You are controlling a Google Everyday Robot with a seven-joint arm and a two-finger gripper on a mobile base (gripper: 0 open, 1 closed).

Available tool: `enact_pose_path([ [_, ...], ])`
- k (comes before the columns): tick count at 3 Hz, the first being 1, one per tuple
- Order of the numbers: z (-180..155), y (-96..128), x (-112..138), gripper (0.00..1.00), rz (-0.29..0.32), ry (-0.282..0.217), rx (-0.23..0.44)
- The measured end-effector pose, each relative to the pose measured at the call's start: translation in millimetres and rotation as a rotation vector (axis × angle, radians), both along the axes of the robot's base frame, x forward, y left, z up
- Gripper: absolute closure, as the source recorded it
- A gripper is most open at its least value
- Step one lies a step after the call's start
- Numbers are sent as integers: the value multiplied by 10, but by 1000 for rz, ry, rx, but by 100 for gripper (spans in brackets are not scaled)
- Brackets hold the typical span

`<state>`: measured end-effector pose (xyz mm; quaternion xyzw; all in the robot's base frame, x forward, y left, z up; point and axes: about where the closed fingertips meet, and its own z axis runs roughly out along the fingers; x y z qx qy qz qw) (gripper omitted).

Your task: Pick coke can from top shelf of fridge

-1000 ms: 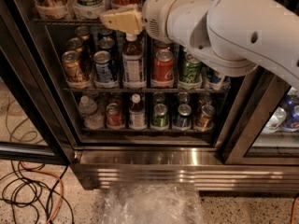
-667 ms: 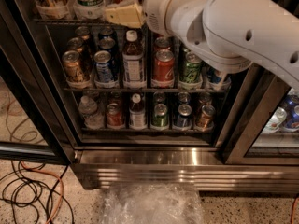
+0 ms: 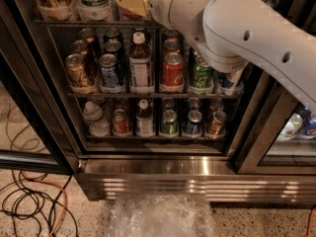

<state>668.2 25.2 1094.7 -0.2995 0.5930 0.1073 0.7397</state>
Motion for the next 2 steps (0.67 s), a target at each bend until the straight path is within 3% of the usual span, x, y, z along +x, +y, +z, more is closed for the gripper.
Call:
enact_pose_path([
  [2, -166, 118, 147, 24, 20, 36, 31],
])
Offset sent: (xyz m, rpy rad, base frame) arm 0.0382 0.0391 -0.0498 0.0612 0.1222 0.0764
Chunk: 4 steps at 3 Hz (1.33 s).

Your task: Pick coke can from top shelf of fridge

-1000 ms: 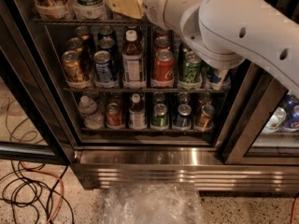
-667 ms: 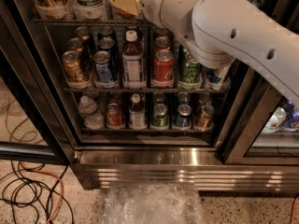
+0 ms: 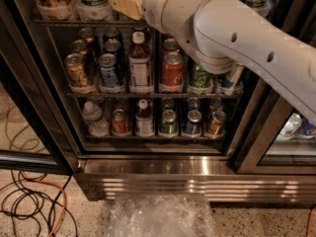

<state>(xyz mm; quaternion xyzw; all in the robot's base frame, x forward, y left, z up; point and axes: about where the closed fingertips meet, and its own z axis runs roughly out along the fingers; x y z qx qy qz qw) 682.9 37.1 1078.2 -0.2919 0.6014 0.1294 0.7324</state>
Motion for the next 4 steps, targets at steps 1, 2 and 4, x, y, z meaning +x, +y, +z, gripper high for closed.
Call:
enact_pose_path([
  [1, -77, 76, 44, 35, 14, 21, 5],
  [2, -184, 172, 100, 53, 29, 48, 3],
  [4, -149, 182, 117, 99, 27, 57, 4],
])
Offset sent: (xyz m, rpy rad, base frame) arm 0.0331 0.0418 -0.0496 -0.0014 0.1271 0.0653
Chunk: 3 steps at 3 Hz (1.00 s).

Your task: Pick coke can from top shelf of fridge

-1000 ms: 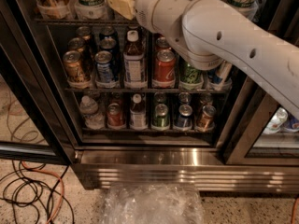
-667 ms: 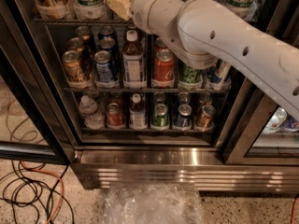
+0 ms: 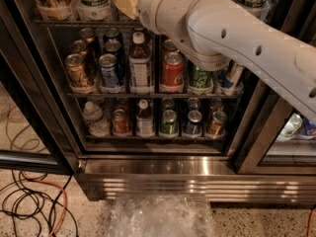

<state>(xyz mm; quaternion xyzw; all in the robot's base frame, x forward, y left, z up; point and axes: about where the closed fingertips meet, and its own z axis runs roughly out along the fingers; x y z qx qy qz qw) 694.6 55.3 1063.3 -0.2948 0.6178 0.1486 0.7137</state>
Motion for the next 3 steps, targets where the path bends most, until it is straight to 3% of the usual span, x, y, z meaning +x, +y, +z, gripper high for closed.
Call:
enact_pose_path([
  [2, 45, 9, -2, 100, -5, -8, -1],
  [3, 210, 22, 57, 100, -8, -37, 20],
])
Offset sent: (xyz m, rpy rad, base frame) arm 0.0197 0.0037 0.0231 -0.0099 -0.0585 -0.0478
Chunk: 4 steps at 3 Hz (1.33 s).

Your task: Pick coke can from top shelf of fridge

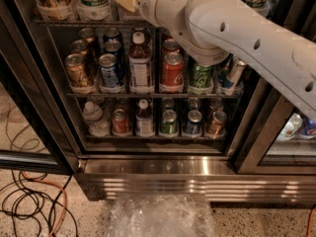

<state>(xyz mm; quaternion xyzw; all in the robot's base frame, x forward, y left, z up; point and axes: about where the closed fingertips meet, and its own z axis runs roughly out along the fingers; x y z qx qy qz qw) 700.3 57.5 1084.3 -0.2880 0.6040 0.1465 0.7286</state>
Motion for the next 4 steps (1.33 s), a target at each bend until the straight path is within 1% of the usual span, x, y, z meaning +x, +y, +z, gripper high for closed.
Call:
enact_pose_path([
  [1, 186, -59, 39, 100, -8, -39, 37],
  [2, 283, 44, -46, 100, 35, -38, 38],
  [3, 286, 48, -50, 100, 36, -38, 38],
  [4, 288, 5, -119, 100, 24, -36, 35],
])
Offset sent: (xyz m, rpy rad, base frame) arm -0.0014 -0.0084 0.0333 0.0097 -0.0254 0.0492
